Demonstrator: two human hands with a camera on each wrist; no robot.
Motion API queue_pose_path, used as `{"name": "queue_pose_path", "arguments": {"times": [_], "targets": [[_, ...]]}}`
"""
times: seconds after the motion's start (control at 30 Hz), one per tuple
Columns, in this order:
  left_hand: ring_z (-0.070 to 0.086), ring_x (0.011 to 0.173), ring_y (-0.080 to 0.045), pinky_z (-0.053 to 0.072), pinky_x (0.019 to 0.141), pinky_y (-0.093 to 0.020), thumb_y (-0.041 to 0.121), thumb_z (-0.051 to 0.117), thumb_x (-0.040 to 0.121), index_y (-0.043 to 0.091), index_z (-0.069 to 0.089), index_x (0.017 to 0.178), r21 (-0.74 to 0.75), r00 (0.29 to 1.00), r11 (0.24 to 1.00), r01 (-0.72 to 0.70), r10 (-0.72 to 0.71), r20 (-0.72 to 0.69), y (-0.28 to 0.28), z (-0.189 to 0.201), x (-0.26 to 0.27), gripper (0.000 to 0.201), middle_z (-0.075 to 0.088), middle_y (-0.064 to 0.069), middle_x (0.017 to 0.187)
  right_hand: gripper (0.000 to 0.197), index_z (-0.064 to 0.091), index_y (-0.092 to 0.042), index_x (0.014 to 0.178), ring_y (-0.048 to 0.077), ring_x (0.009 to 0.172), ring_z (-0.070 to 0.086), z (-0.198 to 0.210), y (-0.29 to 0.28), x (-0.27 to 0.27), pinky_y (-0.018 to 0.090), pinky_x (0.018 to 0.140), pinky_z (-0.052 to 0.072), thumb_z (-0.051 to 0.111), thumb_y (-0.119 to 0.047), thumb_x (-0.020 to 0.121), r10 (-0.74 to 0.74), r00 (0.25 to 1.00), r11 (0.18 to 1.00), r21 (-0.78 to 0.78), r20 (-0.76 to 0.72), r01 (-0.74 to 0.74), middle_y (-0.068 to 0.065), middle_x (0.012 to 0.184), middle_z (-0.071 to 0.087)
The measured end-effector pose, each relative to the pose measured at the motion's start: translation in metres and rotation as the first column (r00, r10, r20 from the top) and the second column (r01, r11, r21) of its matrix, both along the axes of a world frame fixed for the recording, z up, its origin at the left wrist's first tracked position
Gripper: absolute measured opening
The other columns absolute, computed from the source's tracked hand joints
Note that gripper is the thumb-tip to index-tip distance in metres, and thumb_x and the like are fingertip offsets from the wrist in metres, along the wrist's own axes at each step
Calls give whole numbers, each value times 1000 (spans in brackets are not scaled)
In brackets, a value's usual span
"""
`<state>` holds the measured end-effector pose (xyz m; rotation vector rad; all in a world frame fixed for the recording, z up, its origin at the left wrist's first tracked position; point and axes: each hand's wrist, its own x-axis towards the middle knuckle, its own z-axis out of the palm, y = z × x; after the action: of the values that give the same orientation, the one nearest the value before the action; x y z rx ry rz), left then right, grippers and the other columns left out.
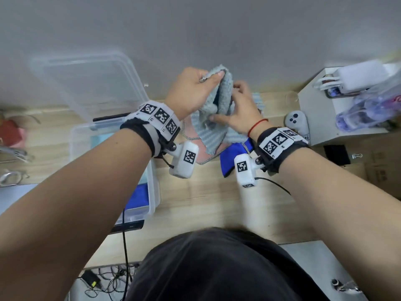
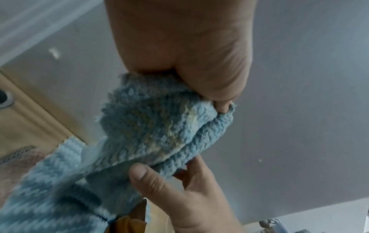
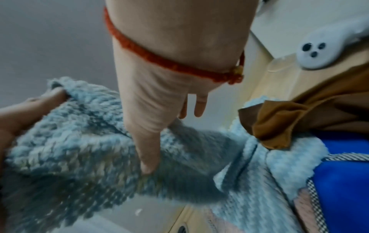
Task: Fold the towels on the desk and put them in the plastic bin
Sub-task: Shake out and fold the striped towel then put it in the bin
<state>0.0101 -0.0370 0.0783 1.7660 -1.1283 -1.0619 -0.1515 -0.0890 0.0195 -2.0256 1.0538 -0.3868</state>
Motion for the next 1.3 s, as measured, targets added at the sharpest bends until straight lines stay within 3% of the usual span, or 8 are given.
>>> {"name": "queue_pose_path", "arguments": {"times": [0.13, 0.27, 0.4, 0.53, 0.7, 0.8, 0.97, 1.3], "targets": [[33, 51, -17, 25, 49, -29, 50, 59, 90, 9, 53, 62, 31, 963, 997, 70, -76, 259, 28, 25, -3, 50, 39, -8, 57, 43, 65, -26, 89, 11, 86, 64, 32, 22, -1, 28, 79, 52, 86, -52, 62, 88, 996, 989, 119, -25, -84, -7, 89, 68], [38, 52, -19, 32, 50, -30, 59, 57, 87, -4, 59, 69, 60, 897, 995, 83, -101, 430, 59, 43, 2, 66, 45, -12, 56, 44, 47, -25, 56, -5, 46, 45, 51, 41, -7, 19, 50, 34, 82, -46, 72, 24, 1000, 997, 74, -16, -23, -16, 46, 50], [49, 50, -25, 39, 51, -34, 65, 53, 86, 0, 63, 68, 83, 818, 987, 141, -163, 551, 95, 58, 8, 69, 54, -15, 55, 34, 60, -29, 64, 8, 61, 61, 57, 66, -24, 32, 61, 51, 77, -58, 69, 10, 998, 1000, 27, -63, -8, -9, 61, 63], [41, 43, -19, 30, 47, -29, 69, 53, 83, 8, 48, 51, 157, 743, 965, 208, -261, 617, 140, 59, 10, 69, 43, -4, 45, 72, 68, -24, 85, 15, 77, 65, 47, 105, -50, 34, 76, 54, 62, -89, 54, -46, 986, 999, 10, -158, 48, -5, 82, 71], [37, 41, 2, 29, 40, -9, 48, 69, 83, 18, 54, 52, 250, 749, 891, 379, -454, 482, 209, 48, 0, 46, 40, 16, 41, 35, 66, -26, 68, -2, 58, 54, 54, 179, -90, 15, 55, 40, 78, -58, 68, -9, 964, 995, 96, -265, 35, -17, 59, 60], [41, 45, -3, 27, 40, -14, 53, 71, 77, 12, 60, 58, 332, 720, 830, 448, -555, 416, 243, 24, -3, 47, 46, 12, 45, 38, 68, -24, 67, 10, 61, 54, 47, 206, -112, 24, 58, 42, 80, -60, 64, 28, 943, 991, 134, -331, 18, -2, 64, 62], [47, 55, -3, 29, 45, -14, 51, 75, 75, 23, 60, 69, 395, 668, 790, 469, -609, 427, 265, 20, 4, 32, 55, 9, 60, 12, 70, -23, 72, -4, 50, 50, 71, 227, -131, 5, 50, 35, 79, -29, 78, 34, 970, 972, 232, -240, 23, -18, 51, 57], [40, 61, -17, 29, 58, -29, 64, 76, 62, 3, 58, 69, 206, 872, 961, 185, -257, 417, 242, 42, 27, 64, 44, -4, 64, 21, 67, -16, 78, 8, 67, 52, 98, 193, -135, 24, 64, 43, 67, -34, 90, -291, 956, 953, 89, 16, 289, -2, 73, 59]]}}
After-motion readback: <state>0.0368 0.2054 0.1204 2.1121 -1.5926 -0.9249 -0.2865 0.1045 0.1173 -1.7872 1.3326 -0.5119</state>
